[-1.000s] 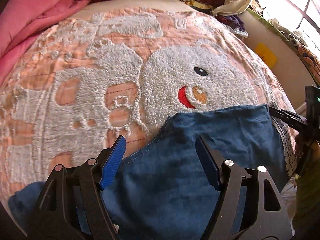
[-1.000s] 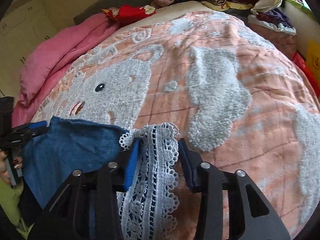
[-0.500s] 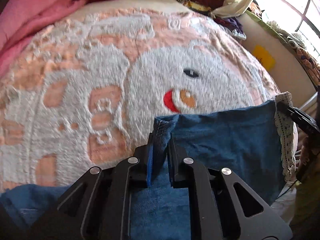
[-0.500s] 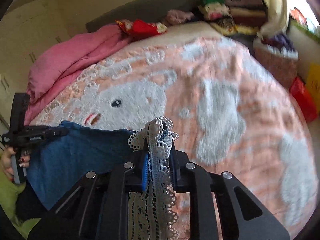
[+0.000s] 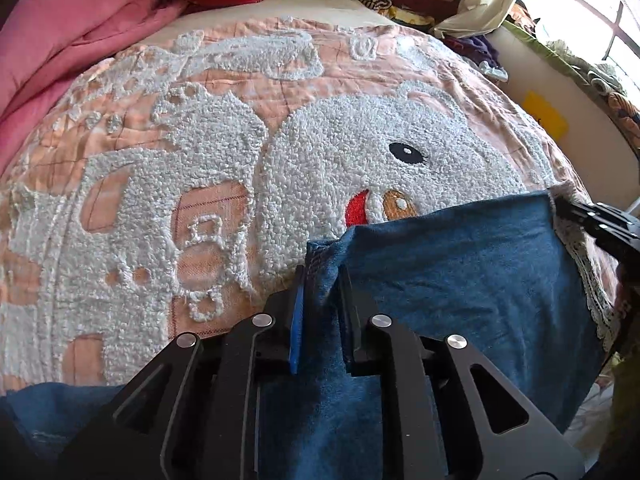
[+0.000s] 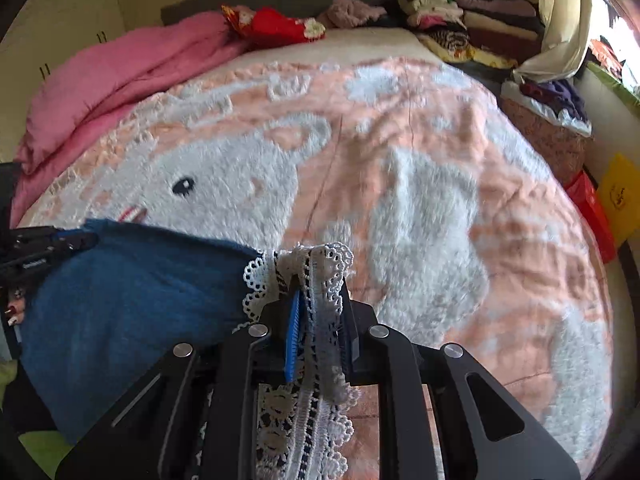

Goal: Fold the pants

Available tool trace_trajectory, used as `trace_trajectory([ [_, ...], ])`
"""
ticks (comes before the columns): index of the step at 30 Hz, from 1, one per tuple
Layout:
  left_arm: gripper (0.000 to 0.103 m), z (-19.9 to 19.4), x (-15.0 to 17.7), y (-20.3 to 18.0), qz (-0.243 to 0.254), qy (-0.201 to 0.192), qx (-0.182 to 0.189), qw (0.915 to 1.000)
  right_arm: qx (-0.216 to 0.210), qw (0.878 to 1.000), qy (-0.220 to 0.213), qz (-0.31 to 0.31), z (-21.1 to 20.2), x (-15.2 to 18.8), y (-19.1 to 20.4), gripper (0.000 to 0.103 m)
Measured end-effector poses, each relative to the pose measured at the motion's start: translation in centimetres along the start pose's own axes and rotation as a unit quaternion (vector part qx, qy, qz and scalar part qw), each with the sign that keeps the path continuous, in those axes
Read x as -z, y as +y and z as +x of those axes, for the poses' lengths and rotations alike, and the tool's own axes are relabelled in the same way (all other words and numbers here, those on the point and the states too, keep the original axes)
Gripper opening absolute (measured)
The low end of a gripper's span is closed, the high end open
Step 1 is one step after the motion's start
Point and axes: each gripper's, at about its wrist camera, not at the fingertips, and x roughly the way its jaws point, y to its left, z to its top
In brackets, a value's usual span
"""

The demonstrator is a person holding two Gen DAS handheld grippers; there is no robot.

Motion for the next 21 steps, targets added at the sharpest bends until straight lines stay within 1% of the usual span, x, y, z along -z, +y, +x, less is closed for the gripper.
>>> trace_trajectory([
  [1,0.012,-0.2,0.1,0.1,0.0,-0.003,0.003,1.0,0.001,1.0,0.001,0.007,0.1,0.1,-0.2,0.018],
  [2,0.014,-0.4,0.1,0.2,-0.001,-0.006,0.005,1.0,0.001,1.0,-0.002,0.016,-0.1,0.1,-0.3,0.027],
  [4,0.027,-1.0,0.3,0.6,-0.007,-0.014,0.004,0.9999,0.005,0.999,-0.011,0.038,-1.2,0.2,-0.8,0.036],
  [6,0.029,-2.2,0.6,1.2,-0.014,-0.022,0.001,0.9997,0.001,0.998,-0.027,0.057,-2.9,0.7,-1.1,0.04],
  [8,0.034,-3.9,1.0,1.6,-0.019,-0.039,0.004,0.9991,-0.01,0.996,-0.045,0.072,-4.8,1.6,-1.2,0.046],
  [10,0.04,-6.0,1.8,1.9,-0.017,-0.054,0.001,0.9984,-0.024,0.994,-0.059,0.09,-7.2,3.1,-1.3,0.048],
  [12,0.041,-7.5,2.8,1.9,-0.011,-0.062,0.002,0.998,-0.037,0.992,-0.064,0.1,-8.8,4.5,-1.2,0.05],
  [14,0.041,-8.8,4.1,2.0,-0.006,-0.061,0.002,0.9981,-0.046,0.991,-0.062,0.112,-10.3,6.5,-0.9,0.051],
  [16,0.041,-9.6,5.6,2.3,-0.009,-0.054,0.006,0.9985,-0.049,0.99,-0.053,0.123,-11.2,8.3,-0.7,0.051],
  [17,0.041,-9.9,6.6,2.6,-0.011,-0.044,0.001,0.999,-0.052,0.989,-0.049,0.131,-11.4,9.1,-0.6,0.051],
  [19,0.052,-9.6,7.8,3.3,-0.017,-0.02,-0.032,0.9991,-0.062,0.986,-0.037,0.152,-11.5,10.7,-0.7,0.051],
  [21,0.055,-9.4,8.6,4.6,-0.038,-0.004,-0.049,0.998,-0.072,0.983,-0.026,0.167,-11.2,11.8,-0.8,0.051],
])
